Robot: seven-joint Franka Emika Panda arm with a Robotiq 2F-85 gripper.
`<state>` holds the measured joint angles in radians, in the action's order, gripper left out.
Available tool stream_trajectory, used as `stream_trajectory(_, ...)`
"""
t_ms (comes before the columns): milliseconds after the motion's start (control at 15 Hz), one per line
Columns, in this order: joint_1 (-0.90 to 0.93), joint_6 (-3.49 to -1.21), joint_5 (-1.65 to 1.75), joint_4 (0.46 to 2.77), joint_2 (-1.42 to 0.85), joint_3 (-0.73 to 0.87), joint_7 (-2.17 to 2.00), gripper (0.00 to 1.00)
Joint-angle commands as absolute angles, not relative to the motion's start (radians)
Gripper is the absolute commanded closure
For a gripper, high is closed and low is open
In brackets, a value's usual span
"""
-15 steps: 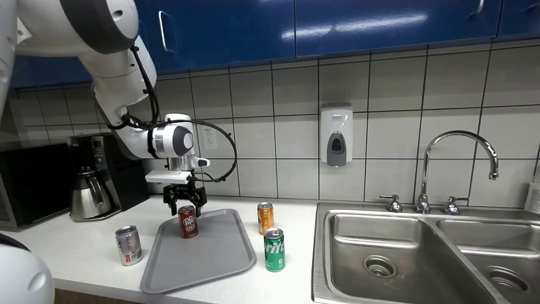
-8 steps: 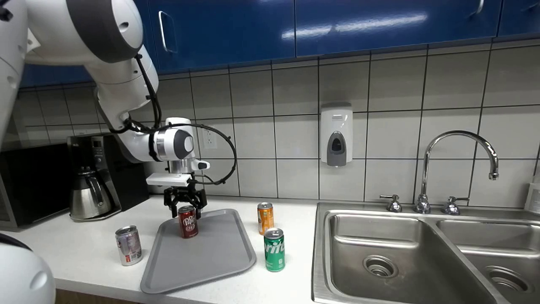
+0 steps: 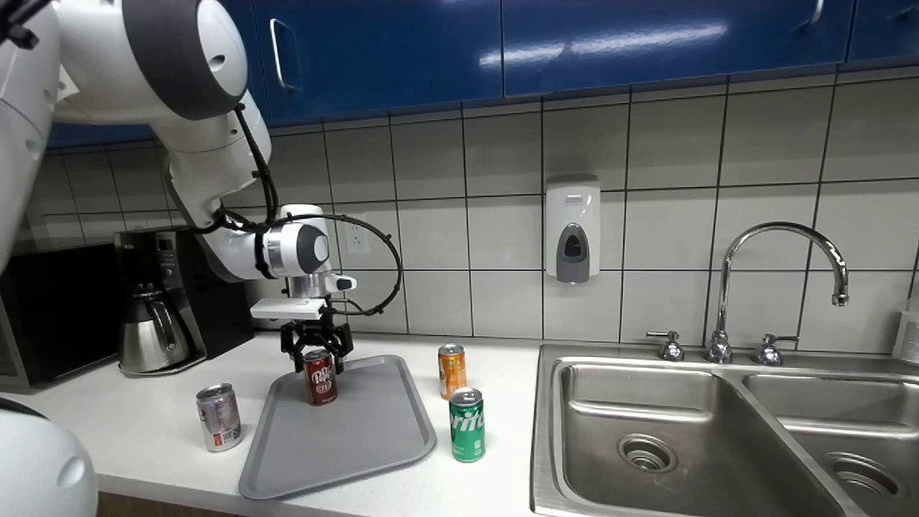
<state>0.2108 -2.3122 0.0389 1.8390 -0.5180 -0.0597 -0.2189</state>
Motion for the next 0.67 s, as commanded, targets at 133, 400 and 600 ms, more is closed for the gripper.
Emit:
stream_trajectory(133, 0.231, -2.280, 0.067, 1.812, -0.522, -0.045, -0.250, 0.00)
stream_trajectory(400, 0.232, -2.278, 0.073, 1.816, -0.518, -0.040, -0.250, 0.00)
stream_trajectory(600, 0.230, -2.277, 0.074, 1.819, -0.515, -0.040, -0.245, 0.34)
